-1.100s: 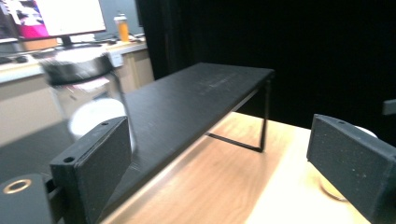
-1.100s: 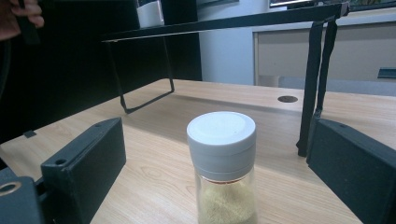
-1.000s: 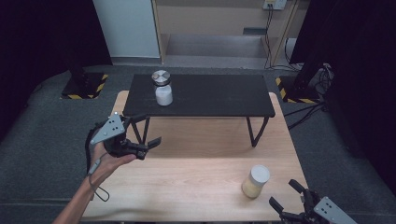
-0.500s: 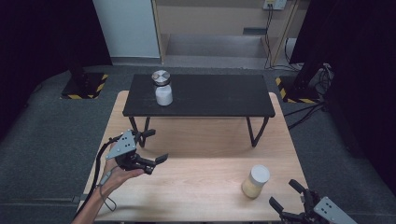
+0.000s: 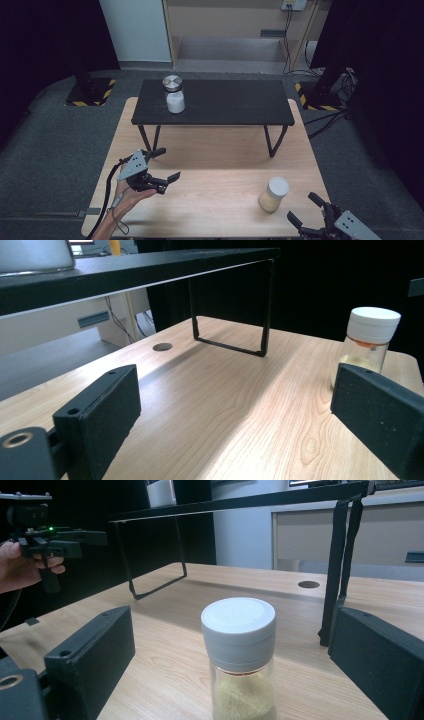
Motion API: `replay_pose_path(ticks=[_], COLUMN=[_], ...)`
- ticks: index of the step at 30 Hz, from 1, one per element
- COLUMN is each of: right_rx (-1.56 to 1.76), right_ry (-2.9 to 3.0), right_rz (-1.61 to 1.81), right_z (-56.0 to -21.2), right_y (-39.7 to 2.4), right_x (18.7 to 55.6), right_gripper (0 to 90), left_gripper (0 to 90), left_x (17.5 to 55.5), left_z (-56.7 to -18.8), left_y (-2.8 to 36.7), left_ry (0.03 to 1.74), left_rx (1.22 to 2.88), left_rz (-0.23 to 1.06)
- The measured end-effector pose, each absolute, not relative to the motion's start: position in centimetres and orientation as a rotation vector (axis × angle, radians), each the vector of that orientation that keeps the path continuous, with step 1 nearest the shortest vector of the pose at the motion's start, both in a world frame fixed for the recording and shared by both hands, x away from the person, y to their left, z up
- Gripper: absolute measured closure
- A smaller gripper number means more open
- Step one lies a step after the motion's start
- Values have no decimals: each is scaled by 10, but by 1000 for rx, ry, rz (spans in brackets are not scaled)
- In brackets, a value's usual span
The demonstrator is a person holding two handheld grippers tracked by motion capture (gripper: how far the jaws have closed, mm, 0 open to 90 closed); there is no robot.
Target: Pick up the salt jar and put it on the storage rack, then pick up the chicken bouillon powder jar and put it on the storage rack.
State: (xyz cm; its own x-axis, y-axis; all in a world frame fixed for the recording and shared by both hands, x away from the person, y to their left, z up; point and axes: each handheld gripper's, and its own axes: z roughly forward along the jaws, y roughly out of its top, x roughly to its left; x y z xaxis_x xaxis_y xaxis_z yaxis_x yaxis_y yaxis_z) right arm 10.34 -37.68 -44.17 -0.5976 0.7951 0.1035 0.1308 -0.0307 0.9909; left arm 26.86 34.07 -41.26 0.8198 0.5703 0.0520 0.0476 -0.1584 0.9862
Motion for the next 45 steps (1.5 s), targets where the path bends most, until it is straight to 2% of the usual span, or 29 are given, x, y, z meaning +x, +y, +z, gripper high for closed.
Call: replay_pose_path(ticks=[9, 18, 45], right_rx=[973, 978, 985], right_ry=[1732, 1729, 1711], right_rz=[1679, 1677, 1682], right_z=[-442, -443, -442], right_y=[-377, -376, -375], right_x=[103, 104, 103], right_gripper=[48, 48, 44], left_gripper=[16, 0, 3], left_x=[261, 248, 247], left_z=[-419, -424, -430], left_y=[341, 345, 356], left_ry=[565, 644, 676], left_rx=[1649, 1603, 1560], left_rz=[519, 605, 585])
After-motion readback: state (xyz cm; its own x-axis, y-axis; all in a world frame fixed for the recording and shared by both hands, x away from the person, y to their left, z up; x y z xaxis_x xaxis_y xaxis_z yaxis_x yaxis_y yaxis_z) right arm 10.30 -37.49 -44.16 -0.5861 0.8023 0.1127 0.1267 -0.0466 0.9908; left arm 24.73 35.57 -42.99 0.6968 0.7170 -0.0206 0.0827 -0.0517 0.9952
